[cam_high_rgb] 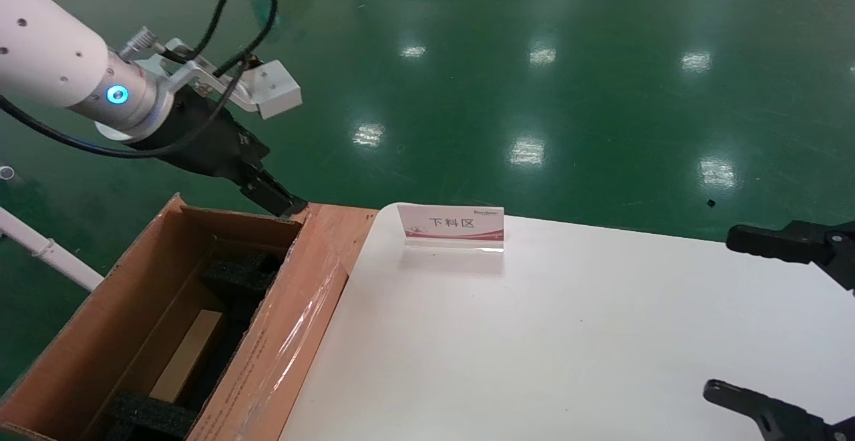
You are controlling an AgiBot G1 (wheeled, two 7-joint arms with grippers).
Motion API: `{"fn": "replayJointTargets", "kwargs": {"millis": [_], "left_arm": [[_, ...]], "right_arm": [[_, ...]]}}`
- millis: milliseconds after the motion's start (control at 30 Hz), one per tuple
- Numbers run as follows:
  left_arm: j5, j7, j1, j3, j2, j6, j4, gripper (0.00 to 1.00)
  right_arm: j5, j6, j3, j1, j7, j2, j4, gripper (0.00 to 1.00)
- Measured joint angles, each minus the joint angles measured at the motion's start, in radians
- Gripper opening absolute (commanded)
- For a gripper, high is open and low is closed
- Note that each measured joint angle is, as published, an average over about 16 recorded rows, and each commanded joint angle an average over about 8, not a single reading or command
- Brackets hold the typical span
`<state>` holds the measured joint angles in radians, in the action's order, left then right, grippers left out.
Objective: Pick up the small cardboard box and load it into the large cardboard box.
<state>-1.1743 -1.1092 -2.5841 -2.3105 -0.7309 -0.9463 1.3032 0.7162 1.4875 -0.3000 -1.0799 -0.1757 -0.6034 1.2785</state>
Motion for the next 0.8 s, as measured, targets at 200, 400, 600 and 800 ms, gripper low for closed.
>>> {"fn": "replayJointTargets", "kwargs": {"millis": [200, 400, 600, 800], "left_arm": [[0.037, 0.078, 0.129, 0.173, 0.007, -0.048, 0.0, 1.0], [0.084, 0.176, 0.288, 0.387, 0.02, -0.106, -0.002, 1.0], [0.131, 0.273, 0.447, 0.602, 0.033, -0.164, -0.005, 1.0], [0.178, 0.371, 0.607, 0.816, 0.046, -0.222, -0.007, 1.0]], "right_arm": [[0.0, 0.0, 0.0, 0.0, 0.0, 0.0, 0.0, 1.0], [0.0, 0.0, -0.001, 0.0, 0.0, 0.0, 0.0, 1.0], [0.0, 0.0, -0.001, 0.0, 0.001, 0.0, 0.0, 1.0], [-0.001, 0.0, -0.001, 0.0, 0.001, 0.0, 0.0, 1.0]]}}
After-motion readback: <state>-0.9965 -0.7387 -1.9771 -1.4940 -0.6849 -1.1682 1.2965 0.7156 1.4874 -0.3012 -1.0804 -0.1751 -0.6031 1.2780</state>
